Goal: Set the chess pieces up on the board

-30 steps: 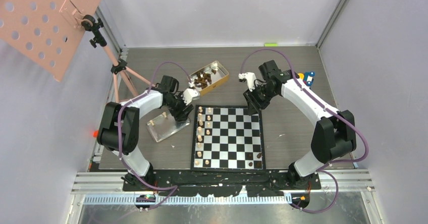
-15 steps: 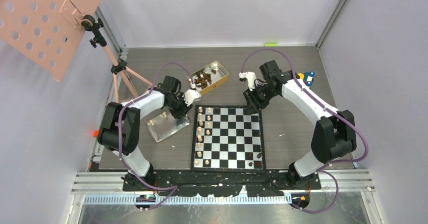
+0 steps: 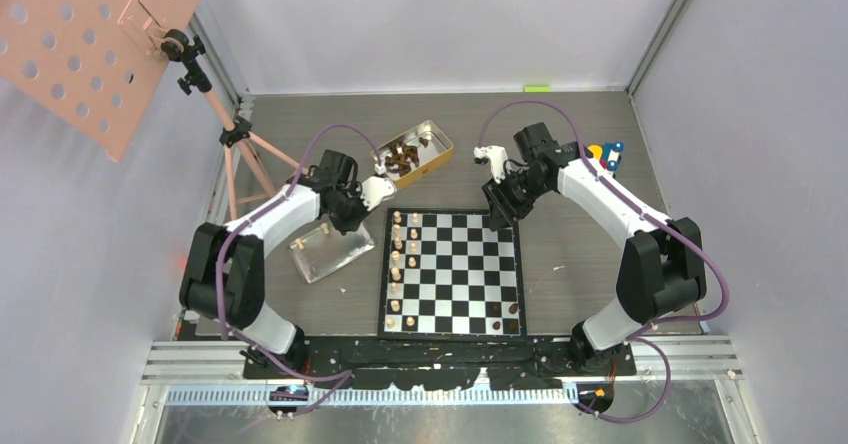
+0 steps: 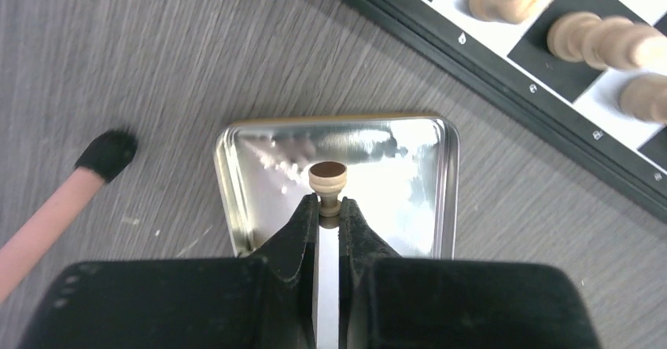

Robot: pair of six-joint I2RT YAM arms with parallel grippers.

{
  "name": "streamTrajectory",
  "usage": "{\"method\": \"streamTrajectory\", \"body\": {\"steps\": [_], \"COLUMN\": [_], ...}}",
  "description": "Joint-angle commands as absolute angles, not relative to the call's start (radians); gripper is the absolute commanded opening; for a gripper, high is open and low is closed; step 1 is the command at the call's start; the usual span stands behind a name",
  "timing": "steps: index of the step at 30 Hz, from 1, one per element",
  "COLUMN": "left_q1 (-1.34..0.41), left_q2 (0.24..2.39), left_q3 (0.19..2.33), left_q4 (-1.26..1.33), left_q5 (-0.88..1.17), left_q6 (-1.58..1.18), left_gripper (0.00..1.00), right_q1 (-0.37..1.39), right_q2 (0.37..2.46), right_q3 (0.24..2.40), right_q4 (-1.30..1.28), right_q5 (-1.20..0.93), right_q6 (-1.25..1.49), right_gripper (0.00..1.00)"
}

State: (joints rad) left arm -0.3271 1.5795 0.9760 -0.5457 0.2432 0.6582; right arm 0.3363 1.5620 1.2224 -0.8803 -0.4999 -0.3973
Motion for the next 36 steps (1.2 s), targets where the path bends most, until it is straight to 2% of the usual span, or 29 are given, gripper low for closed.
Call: {"method": "streamTrajectory", "body": {"steps": [1, 7, 13, 19, 23, 29, 36], "left_q1": [-0.33, -0.381, -0.645, -0.975, -1.123, -1.231, -1.292], "left_q2": [1.473, 1.438, 1.452, 1.662, 1.835, 2.034, 2.142], "left_q3": [1.026, 1.135, 1.278, 1.49, 1.578, 1.699, 1.774], "left_q4": [-0.676, -0.872, -1.034, -1.25, -1.319, -1.385, -1.436], "left_q5": [0.204, 0.174, -0.017, -0.239, -0.342, -0.404, -0.414], "left_q6": [0.686, 0.722, 0.759, 0.767, 0.777, 0.792, 0.793], "left_gripper": [0.0, 0.0, 0.0, 0.0, 0.0, 0.03, 0.09], "right_q1": [0.328, 0.322, 0.272, 0.205, 0.152, 0.125, 0.122], "right_q2": [1.527, 1.529, 1.527, 1.52, 1.508, 1.488, 1.482], "right_q3": [1.221, 1.22, 1.228, 1.239, 1.24, 1.23, 1.219], "right_q4": [-0.859, -0.858, -0.849, -0.839, -0.834, -0.832, -0.834], "right_q5": [-0.512, -0.505, -0.474, -0.42, -0.412, -0.421, -0.439], "right_q6": [-0.402, -0.404, -0.381, -0.358, -0.351, -0.351, -0.354], "right_gripper": [0.4, 0.4, 0.4, 0.39, 0.39, 0.39, 0.39]}}
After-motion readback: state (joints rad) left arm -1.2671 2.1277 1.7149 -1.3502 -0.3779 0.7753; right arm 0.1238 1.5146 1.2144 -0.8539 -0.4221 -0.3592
